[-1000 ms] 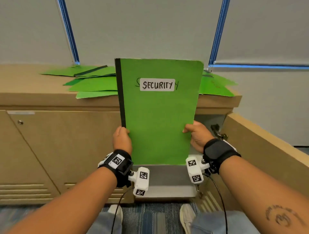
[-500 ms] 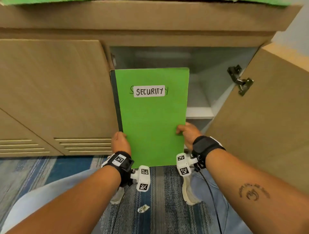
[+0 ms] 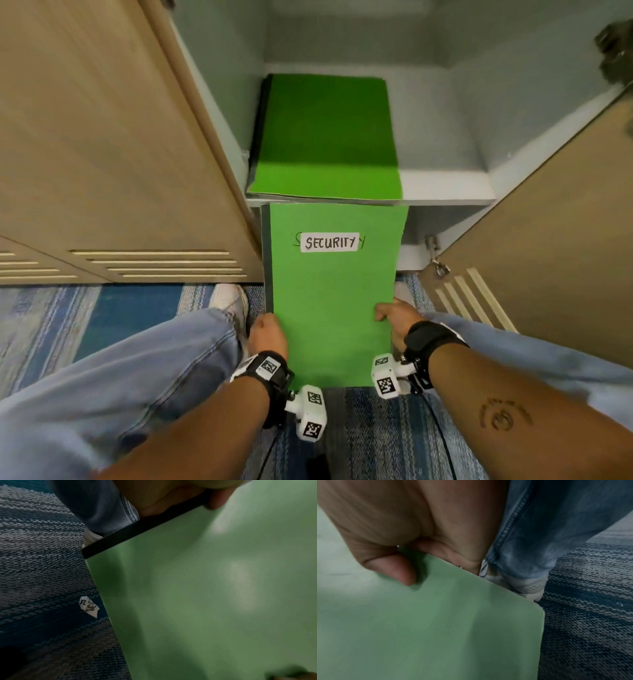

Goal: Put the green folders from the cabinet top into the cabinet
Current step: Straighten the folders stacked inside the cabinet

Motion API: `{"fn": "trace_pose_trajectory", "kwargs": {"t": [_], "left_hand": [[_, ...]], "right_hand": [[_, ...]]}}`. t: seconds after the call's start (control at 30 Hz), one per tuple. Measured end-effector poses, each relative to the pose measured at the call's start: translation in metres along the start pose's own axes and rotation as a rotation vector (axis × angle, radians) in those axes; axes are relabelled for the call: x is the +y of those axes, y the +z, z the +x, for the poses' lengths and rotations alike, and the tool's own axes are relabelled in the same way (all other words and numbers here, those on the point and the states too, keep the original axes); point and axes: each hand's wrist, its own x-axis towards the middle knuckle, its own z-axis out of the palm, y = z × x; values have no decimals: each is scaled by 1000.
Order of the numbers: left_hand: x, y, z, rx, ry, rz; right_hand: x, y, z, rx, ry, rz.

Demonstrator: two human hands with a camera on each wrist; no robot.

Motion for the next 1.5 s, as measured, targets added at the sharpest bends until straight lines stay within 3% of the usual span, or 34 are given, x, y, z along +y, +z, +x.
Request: {"fn": "trace_pose_trajectory", "kwargs": {"t": [0.23, 0.37, 0.47, 0.6, 0.77, 0.9, 1.13, 1.2, 1.27, 1.37, 1.5], "left_hand": [[7, 32, 42, -99, 37, 214], [29, 46, 68, -114, 104, 193], [37, 54, 80, -122, 213, 307], [37, 59, 93, -187, 505, 731], [35, 70, 111, -493, 773, 1395], [41, 85, 131, -595, 759, 1579], [60, 110, 151, -593, 715, 1615], [61, 113, 156, -604, 706, 1606], [61, 116, 162, -630, 684, 1589], [65, 118, 172, -646, 665, 1568], [72, 119, 178, -653, 690, 1549]], "right_hand": [[28, 1, 73, 16, 113, -80], [-3, 6, 82, 52, 139, -95], [-13, 11, 121, 76, 95, -62], [-40, 20, 142, 100, 45, -115], [-64, 27, 161, 209, 10, -173], [-72, 31, 176, 201, -40, -318], [-69, 41, 198, 160, -119, -560], [-72, 42, 195, 157, -125, -901], [-72, 44, 189, 167, -247, -1250], [-58, 54, 185, -39, -455, -1415], [-40, 63, 191, -150, -450, -1592]]}}
